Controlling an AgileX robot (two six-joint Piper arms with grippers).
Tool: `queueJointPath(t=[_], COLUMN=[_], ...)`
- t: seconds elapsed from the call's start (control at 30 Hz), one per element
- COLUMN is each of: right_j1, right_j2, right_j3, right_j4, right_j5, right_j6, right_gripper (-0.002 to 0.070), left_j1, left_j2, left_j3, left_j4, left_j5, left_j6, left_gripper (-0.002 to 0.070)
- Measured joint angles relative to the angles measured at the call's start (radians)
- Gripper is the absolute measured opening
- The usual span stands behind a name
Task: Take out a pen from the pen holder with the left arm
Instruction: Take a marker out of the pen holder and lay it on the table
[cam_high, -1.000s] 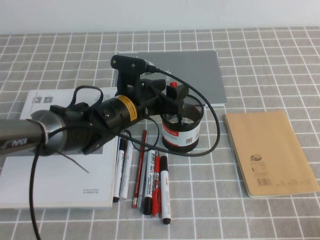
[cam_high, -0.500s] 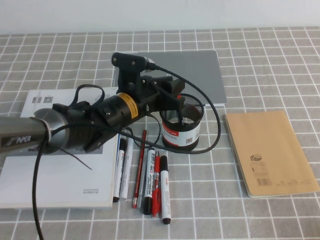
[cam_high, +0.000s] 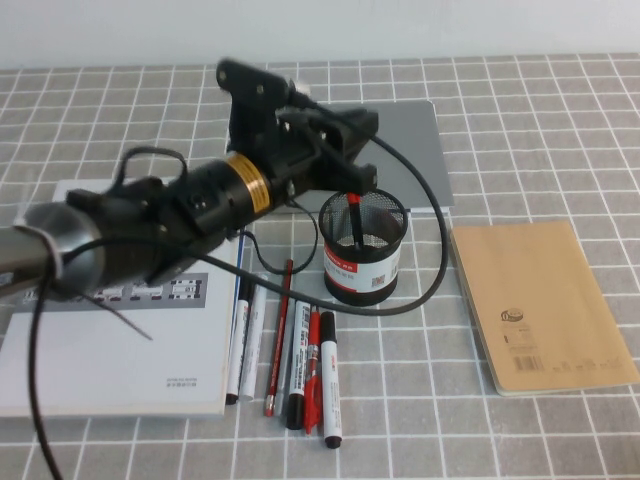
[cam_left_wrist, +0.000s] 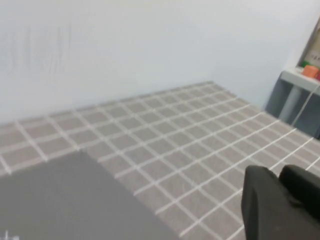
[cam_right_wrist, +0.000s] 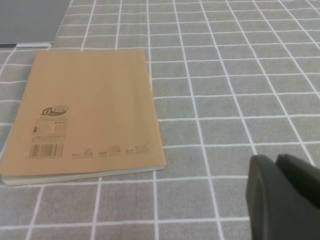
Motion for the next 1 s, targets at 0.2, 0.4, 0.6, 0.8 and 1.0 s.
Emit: queueJointPath(t=[0.2,0.4,0.6,0.8,1.0], right_j1=[0.000,0.000,0.000,0.000,0.000], right_j2=[0.000,0.000,0.000,0.000,0.000], right_j3=[0.000,0.000,0.000,0.000,0.000], right_j4=[0.000,0.000,0.000,0.000,0.000], right_j5=[0.000,0.000,0.000,0.000,0.000], right_j6=[0.000,0.000,0.000,0.000,0.000], right_gripper=[-0.0013,-0.0013,-0.0013,-0.0013,-0.0013], left_j1=[0.000,0.000,0.000,0.000,0.000], left_j2=[-0.080,-0.074,-0.008,0.081,0.142], left_j3=[0.000,0.000,0.000,-0.015,-0.082], left_j4=[0.054,0.068,0.028,0.022,0.020], left_j5=[0.069,0.199,0.209,0.139,0.128], left_j6=[-0.008,-0.025,-0.121,-0.131,-0.139], left_gripper=[0.0011,0.0225,0.0555,0.0594,0.0585])
